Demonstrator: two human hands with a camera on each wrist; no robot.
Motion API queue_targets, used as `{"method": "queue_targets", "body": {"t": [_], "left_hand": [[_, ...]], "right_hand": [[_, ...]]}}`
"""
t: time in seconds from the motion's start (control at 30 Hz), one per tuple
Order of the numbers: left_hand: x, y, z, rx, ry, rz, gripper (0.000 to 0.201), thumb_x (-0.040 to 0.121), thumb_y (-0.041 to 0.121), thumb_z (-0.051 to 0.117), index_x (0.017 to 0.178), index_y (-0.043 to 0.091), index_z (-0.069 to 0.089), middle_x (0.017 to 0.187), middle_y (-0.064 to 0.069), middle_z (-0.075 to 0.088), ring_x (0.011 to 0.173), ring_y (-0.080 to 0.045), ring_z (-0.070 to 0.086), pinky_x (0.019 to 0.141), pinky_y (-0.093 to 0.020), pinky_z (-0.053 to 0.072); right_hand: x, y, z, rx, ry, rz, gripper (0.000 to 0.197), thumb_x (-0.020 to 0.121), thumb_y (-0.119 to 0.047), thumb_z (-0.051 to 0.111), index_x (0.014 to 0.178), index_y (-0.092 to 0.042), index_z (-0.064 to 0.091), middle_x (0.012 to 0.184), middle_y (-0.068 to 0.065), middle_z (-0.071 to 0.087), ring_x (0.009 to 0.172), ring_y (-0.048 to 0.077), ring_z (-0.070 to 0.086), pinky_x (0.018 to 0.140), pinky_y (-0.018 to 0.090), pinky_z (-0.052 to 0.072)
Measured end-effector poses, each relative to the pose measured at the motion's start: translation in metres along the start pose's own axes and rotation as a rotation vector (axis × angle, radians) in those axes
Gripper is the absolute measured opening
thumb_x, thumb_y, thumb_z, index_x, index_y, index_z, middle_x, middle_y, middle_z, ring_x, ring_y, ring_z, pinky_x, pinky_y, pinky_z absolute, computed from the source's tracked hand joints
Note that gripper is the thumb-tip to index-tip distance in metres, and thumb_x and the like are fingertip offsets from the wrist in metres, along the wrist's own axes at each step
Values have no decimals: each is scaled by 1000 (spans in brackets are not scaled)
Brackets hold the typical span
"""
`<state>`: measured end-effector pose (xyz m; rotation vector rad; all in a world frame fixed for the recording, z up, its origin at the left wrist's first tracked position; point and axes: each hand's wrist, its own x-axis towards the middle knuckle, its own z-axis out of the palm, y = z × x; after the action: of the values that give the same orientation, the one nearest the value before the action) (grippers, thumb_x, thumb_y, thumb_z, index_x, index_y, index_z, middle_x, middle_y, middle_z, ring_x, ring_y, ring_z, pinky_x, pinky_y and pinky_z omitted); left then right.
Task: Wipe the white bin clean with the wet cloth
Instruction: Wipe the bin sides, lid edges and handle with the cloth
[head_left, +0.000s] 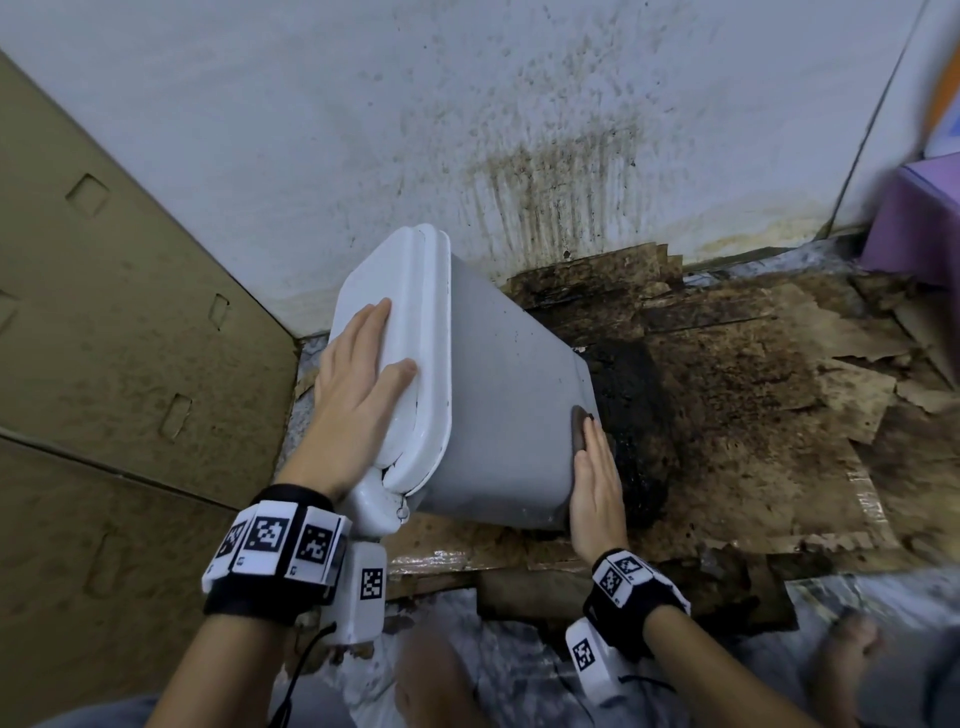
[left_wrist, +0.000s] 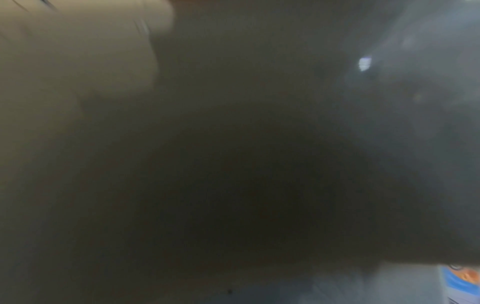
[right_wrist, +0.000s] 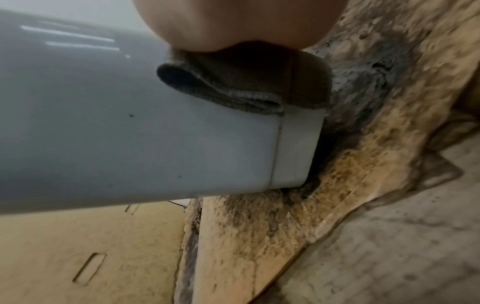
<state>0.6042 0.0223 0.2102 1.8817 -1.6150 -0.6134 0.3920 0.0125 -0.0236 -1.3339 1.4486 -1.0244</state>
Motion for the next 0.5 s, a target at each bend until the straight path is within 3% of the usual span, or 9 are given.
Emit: {"method": "queue_targets", "body": {"t": [0.13, 0.3, 0.5], "left_hand": [[1, 1, 0, 7, 1, -5, 71, 94, 52, 36, 161, 37, 19, 165, 20, 18, 150, 2, 7, 127, -45, 9], [1, -1, 0, 25, -4, -7, 74, 91, 55, 32, 161, 38, 17, 164, 22, 17, 148, 3, 7, 127, -44, 9], [3, 1, -1, 17, -4, -24, 71, 93, 48, 33, 161, 35, 17, 165, 18, 18, 148, 4, 7, 127, -40, 8]], "right_hand": [[3, -3, 3, 18, 35, 83, 63, 100, -45, 19, 159, -24, 26, 165, -13, 20, 154, 7, 15, 126, 32, 9], [-4, -18, 8, -4, 74, 70, 65, 99, -44, 20, 158, -19, 29, 166, -6, 23, 153, 9, 18, 125, 28, 8], [-18, -89, 28, -36, 27, -146, 69, 98, -50, 8, 160, -23, 24, 166, -12, 20, 152, -2, 12, 125, 27, 6]]}}
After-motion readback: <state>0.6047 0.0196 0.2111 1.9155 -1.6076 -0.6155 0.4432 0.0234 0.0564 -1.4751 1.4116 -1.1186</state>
